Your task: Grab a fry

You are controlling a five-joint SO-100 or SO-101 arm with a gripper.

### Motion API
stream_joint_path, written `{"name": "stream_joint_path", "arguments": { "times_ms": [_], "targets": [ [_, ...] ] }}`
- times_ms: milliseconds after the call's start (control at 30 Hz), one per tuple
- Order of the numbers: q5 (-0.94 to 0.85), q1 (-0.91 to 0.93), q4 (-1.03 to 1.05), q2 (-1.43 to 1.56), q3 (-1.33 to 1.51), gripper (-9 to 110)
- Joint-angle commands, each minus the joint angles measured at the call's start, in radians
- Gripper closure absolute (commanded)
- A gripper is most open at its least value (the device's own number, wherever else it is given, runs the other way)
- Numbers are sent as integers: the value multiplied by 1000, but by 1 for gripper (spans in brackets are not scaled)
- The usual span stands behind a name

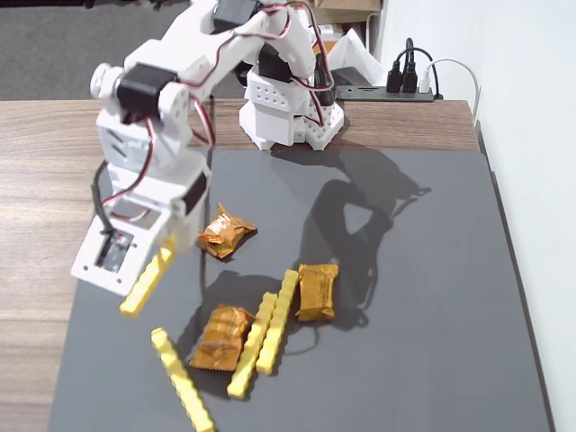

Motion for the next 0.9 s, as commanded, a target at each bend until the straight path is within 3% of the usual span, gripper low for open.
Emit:
{"name": "stream_joint_path", "arguments": {
  "times_ms": [0, 433, 867],
  "targets": [
    [-83, -11, -6, 129, 49, 101],
    [-178, -161, -137, 505, 512, 101],
    [-110, -284, -98, 689, 617, 101]
  ]
}}
